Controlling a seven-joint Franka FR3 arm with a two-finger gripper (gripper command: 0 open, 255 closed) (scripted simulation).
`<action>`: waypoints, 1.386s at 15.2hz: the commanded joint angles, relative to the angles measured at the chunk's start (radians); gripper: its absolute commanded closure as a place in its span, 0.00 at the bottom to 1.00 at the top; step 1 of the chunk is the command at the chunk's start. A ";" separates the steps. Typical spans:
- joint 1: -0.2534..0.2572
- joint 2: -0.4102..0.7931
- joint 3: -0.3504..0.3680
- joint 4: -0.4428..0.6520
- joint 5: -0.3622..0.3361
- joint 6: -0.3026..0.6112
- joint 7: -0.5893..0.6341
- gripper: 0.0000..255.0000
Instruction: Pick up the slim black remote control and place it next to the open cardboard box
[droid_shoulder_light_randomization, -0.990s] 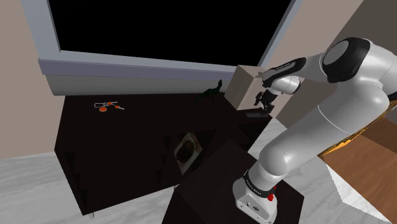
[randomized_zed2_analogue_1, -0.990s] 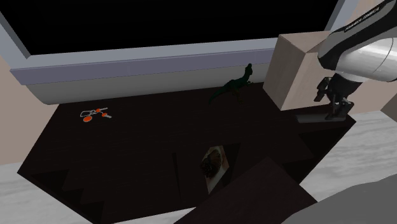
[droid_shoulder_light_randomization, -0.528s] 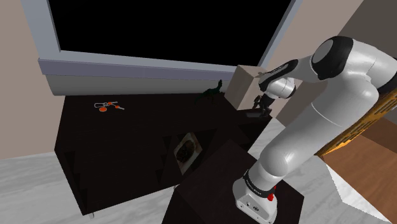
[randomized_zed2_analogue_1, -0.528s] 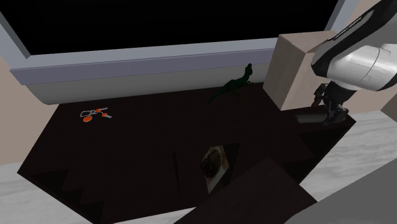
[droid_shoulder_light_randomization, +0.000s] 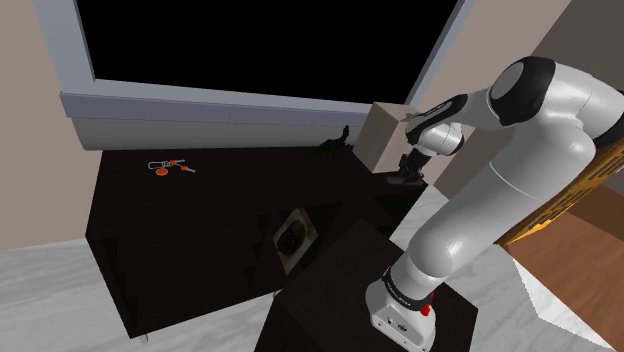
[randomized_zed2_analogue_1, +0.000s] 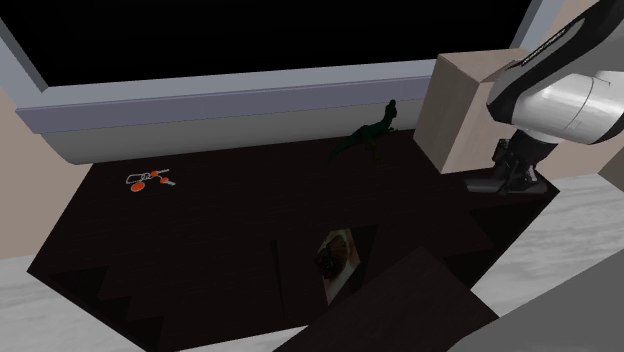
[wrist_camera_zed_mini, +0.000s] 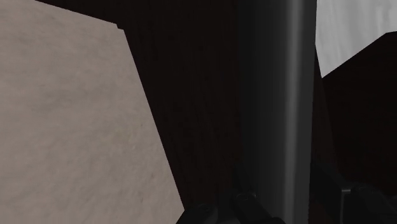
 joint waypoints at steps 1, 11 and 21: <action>0.007 -0.001 0.011 -0.004 -0.005 -0.002 0.004 1.00; -0.006 -0.054 0.019 0.013 -0.068 -0.053 0.047 1.00; -0.041 -0.180 0.072 0.073 -0.179 -0.207 0.137 1.00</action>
